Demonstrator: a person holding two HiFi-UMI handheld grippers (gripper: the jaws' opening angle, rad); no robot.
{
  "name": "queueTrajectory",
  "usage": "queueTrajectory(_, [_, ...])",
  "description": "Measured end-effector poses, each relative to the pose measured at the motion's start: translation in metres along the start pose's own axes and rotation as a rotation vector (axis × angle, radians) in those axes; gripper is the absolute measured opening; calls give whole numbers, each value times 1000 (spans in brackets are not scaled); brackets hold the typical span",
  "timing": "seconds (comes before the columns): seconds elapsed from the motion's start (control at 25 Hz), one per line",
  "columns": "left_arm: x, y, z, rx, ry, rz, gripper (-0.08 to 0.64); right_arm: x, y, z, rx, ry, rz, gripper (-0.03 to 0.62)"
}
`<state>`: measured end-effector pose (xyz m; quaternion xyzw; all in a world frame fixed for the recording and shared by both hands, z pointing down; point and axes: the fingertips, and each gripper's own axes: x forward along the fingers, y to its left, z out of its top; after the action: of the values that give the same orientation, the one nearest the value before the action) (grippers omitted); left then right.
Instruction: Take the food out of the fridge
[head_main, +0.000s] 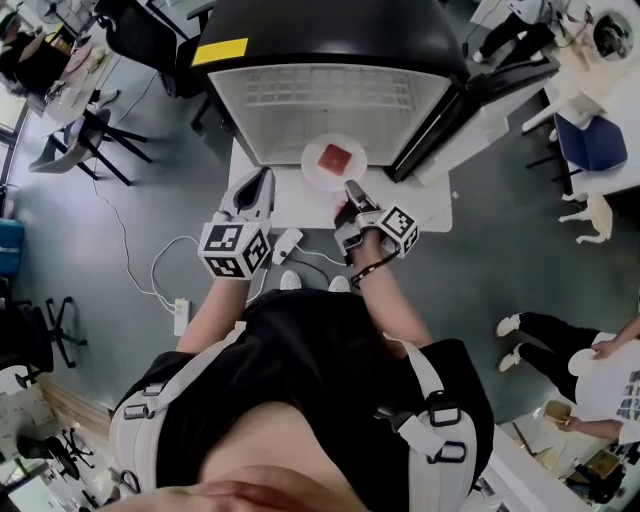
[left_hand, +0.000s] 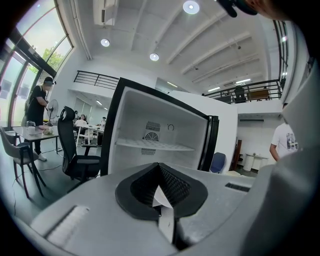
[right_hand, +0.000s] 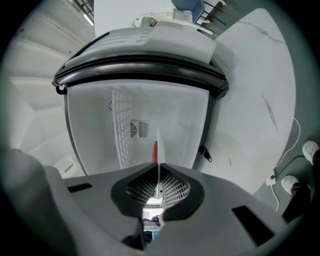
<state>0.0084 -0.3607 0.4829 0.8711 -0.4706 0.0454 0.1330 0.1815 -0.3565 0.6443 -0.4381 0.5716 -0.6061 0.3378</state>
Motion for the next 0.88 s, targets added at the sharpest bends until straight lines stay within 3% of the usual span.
queueTrajectory(0.44, [15,-14,1,-8,-6,-70,3,-51,116,10,-11,-81,53,20])
queueTrajectory(0.88, [20,-29,7,13,-6,-114,3,-65,122,17,-12,-118,67,21])
